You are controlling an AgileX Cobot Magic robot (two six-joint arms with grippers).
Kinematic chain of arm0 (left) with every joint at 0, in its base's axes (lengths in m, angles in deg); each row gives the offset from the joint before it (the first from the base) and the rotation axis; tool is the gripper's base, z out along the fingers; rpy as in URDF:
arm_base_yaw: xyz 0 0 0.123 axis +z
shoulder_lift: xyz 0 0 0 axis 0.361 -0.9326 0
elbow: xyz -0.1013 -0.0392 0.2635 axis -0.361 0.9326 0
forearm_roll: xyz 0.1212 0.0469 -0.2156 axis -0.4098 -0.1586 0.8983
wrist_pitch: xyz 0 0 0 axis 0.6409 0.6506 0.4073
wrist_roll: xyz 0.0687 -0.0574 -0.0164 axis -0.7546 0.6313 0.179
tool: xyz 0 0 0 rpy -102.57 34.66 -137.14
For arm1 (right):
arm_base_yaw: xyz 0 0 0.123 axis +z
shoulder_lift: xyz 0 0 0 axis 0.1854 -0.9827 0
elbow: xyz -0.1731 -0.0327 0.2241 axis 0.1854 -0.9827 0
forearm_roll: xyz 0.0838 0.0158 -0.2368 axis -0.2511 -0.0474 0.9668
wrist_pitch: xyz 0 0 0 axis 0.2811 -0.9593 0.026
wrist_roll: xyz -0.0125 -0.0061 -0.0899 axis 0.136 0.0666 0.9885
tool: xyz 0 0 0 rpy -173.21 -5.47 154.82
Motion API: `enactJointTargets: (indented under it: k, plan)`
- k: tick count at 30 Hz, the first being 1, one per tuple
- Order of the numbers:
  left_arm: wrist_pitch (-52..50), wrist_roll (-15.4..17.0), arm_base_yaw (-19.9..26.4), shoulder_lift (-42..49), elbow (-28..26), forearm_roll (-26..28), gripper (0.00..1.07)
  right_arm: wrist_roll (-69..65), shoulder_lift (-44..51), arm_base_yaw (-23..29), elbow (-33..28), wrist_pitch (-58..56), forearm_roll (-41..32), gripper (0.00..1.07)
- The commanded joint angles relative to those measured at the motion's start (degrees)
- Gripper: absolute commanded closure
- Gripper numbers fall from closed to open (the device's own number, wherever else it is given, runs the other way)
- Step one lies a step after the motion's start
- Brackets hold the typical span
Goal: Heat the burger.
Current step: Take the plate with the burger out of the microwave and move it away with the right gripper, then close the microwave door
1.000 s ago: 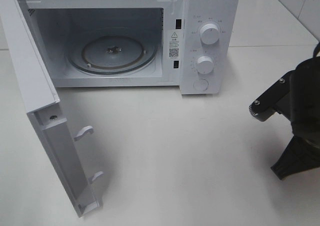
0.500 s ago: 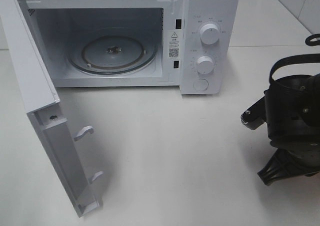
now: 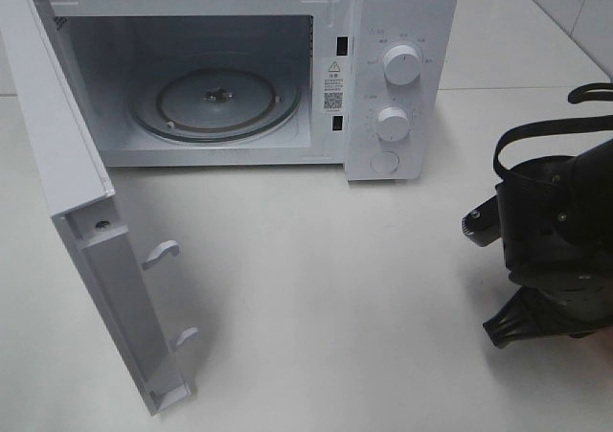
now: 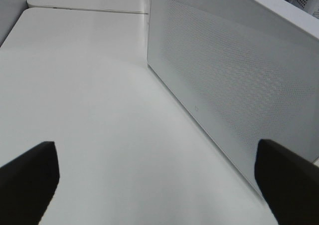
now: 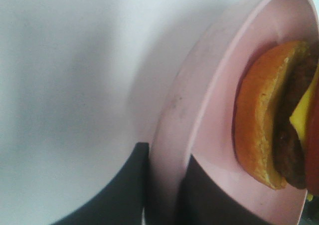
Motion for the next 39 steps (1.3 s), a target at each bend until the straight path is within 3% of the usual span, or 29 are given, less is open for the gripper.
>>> enactJointTargets:
  k: [1, 5, 16, 23, 33, 36, 38, 39]
  plan:
    - [0.1, 0.1, 0.1, 0.9, 0.1, -0.1, 0.07, -0.7, -0.1, -2.1, 0.2, -2.3, 2.3, 1.02]
    - [0.1, 0.1, 0.1, 0.9, 0.1, -0.1, 0.07, -0.6, -0.1, -2.4, 0.2, -2.3, 2.3, 0.98]
    - [0.1, 0.1, 0.1, 0.9, 0.1, -0.1, 0.07, 0.7, 0.1, -2.5, 0.2, 2.0, -0.1, 0.66]
    - [0.1, 0.1, 0.1, 0.9, 0.1, -0.1, 0.07, 4.2, 1.9, -2.3, 0.2, 2.2, -1.8, 0.64]
    - [0.1, 0.1, 0.1, 0.9, 0.1, -0.1, 0.07, 13.3, 15.4, -2.3, 0.2, 8.3, -6.6, 0.55]
    - [0.1, 0.1, 0.1, 0.9, 0.1, -0.1, 0.07, 17.8, 20.2, -2.3, 0.2, 11.1, -10.0, 0.47]
    - [0.1, 0.1, 0.1, 0.9, 0.1, -0.1, 0.07, 25.0, 25.8, -2.3, 0.2, 13.1, -14.8, 0.33]
    - [0.1, 0.1, 0.1, 0.9, 0.1, -0.1, 0.07, 25.0, 25.8, -2.3, 0.2, 13.1, -14.8, 0.33]
